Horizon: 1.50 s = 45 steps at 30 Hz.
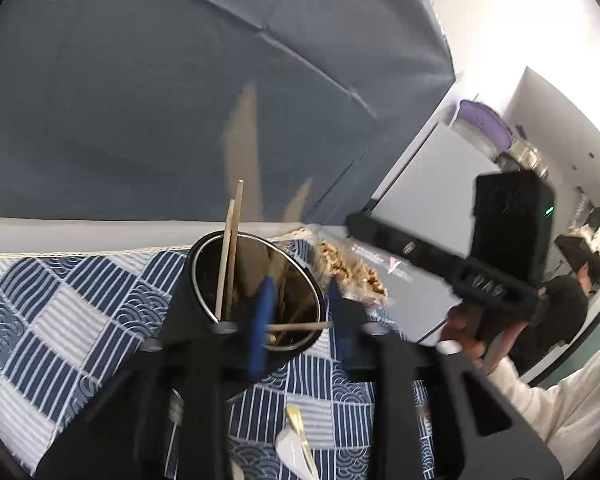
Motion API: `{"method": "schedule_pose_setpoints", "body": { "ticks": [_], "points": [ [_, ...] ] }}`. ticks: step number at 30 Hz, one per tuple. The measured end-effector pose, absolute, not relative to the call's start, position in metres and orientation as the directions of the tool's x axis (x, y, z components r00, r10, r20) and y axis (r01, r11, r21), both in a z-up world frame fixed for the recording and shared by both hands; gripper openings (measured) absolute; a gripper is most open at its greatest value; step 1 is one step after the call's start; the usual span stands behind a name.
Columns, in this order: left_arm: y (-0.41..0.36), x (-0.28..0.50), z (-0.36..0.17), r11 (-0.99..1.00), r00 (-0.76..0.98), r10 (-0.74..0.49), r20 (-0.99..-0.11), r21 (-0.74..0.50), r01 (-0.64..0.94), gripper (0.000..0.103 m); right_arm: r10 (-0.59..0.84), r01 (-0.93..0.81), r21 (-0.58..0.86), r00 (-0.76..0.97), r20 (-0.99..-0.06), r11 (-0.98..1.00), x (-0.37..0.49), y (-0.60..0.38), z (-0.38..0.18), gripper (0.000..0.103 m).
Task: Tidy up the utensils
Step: 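Open both tools to drop the chopsticks into the black cup, then move both open tools down toward the white ceramic spoon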
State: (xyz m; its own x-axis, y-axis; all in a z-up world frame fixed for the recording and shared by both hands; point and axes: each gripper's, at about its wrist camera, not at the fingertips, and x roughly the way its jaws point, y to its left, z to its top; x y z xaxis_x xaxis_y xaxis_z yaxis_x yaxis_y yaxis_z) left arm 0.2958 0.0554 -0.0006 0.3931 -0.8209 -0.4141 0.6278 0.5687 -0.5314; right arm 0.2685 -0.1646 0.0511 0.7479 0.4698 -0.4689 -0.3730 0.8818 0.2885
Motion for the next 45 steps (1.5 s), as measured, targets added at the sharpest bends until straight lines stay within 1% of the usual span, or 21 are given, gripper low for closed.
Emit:
{"method": "schedule_pose_setpoints", "body": {
  "ticks": [1, 2, 3, 4, 5, 6, 7, 8, 9, 11, 14, 19, 22, 27, 31, 34, 40, 43, 45],
  "points": [
    [0.057, 0.292, 0.004, 0.574, 0.395, -0.817, -0.42, -0.525, 0.628, 0.049, 0.46, -0.366, 0.281, 0.753, -0.47, 0.887, 0.266, -0.164, 0.056, 0.027],
    [0.059, 0.287, 0.01, 0.579, 0.395, -0.813, -0.429, -0.519, 0.629, 0.061, 0.441, -0.353, 0.267, 0.763, -0.472, 0.897, 0.26, -0.164, 0.061, 0.043],
    [0.061, 0.283, 0.015, 0.588, 0.398, -0.806, -0.438, -0.512, 0.626, 0.068, 0.425, -0.344, 0.253, 0.772, -0.473, 0.904, 0.252, -0.17, 0.065, 0.047],
    [0.065, 0.277, 0.021, 0.604, 0.408, -0.793, -0.452, -0.5, 0.62, 0.07, 0.419, -0.345, 0.238, 0.773, -0.476, 0.908, 0.247, -0.168, 0.071, 0.048],
    [0.067, 0.272, 0.026, 0.617, 0.414, -0.782, -0.466, -0.488, 0.617, 0.075, 0.41, -0.342, 0.226, 0.775, -0.48, 0.912, 0.241, -0.166, 0.076, 0.05],
    [0.07, 0.267, 0.029, 0.626, 0.415, -0.774, -0.479, -0.476, 0.618, 0.082, 0.391, -0.33, 0.211, 0.781, -0.487, 0.92, 0.235, -0.164, 0.081, 0.054],
    [0.072, 0.262, 0.032, 0.634, 0.417, -0.765, -0.49, -0.463, 0.619, 0.086, 0.383, -0.321, 0.209, 0.781, -0.493, 0.924, 0.229, -0.163, 0.084, 0.064],
    [0.075, 0.254, 0.034, 0.651, 0.426, -0.748, -0.508, -0.438, 0.62, 0.093, 0.385, -0.32, 0.215, 0.778, -0.497, 0.923, 0.224, -0.161, 0.086, 0.072],
    [0.078, 0.249, 0.034, 0.665, 0.432, -0.733, -0.525, -0.418, 0.619, 0.097, 0.384, -0.316, 0.219, 0.779, -0.495, 0.923, 0.215, -0.158, 0.09, 0.075],
    [0.083, 0.238, 0.033, 0.683, 0.423, -0.702, -0.573, -0.372, 0.629, 0.097, 0.357, -0.295, 0.203, 0.794, -0.491, 0.934, 0.201, -0.152, 0.094, 0.087],
    [0.094, 0.223, 0.025, 0.711, 0.424, -0.65, -0.631, -0.307, 0.632, 0.097, 0.326, -0.269, 0.185, 0.799, -0.505, 0.945, 0.184, -0.141, 0.097, 0.087],
    [0.11, 0.195, 0.012, 0.728, 0.426, -0.598, -0.679, -0.24, 0.642, 0.097, 0.274, -0.217, 0.168, 0.795, -0.541, 0.962, 0.164, -0.126, 0.091, 0.088],
    [0.117, 0.185, 0.005, 0.732, 0.424, -0.587, -0.689, -0.23, 0.641, 0.097, 0.206, -0.155, 0.137, 0.8, -0.564, 0.978, 0.153, -0.122, 0.082, 0.088],
    [0.126, 0.172, -0.007, 0.729, 0.403, -0.57, -0.716, -0.215, 0.65, 0.097, 0.188, -0.115, 0.159, 0.79, -0.583, 0.98, 0.138, -0.121, 0.068, 0.088],
    [0.13, 0.162, -0.017, 0.716, 0.379, -0.568, -0.731, -0.211, 0.666, 0.097, 0.162, -0.096, 0.14, 0.785, -0.598, 0.985, 0.129, -0.121, 0.061, 0.088],
    [0.129, 0.157, -0.024, 0.72, 0.371, -0.558, -0.742, -0.211, 0.661, 0.097, 0.171, -0.11, 0.137, 0.772, -0.613, 0.985, 0.126, -0.123, 0.054, 0.088],
    [0.121, 0.152, -0.039, 0.729, 0.334, -0.549, -0.766, -0.243, 0.64, 0.097, 0.237, -0.191, 0.141, 0.739, -0.631, 0.971, 0.13, -0.126, 0.041, 0.088],
    [0.113, 0.15, -0.044, 0.766, 0.366, -0.518, -0.773, -0.23, 0.6, 0.097, 0.264, -0.227, 0.143, 0.709, -0.654, 0.963, 0.139, -0.13, 0.034, 0.088],
    [0.109, 0.149, -0.045, 0.782, 0.366, -0.515, -0.775, -0.249, 0.572, 0.097, 0.269, -0.255, 0.123, 0.684, -0.678, 0.959, 0.145, -0.134, 0.029, 0.087]
  ]
}}
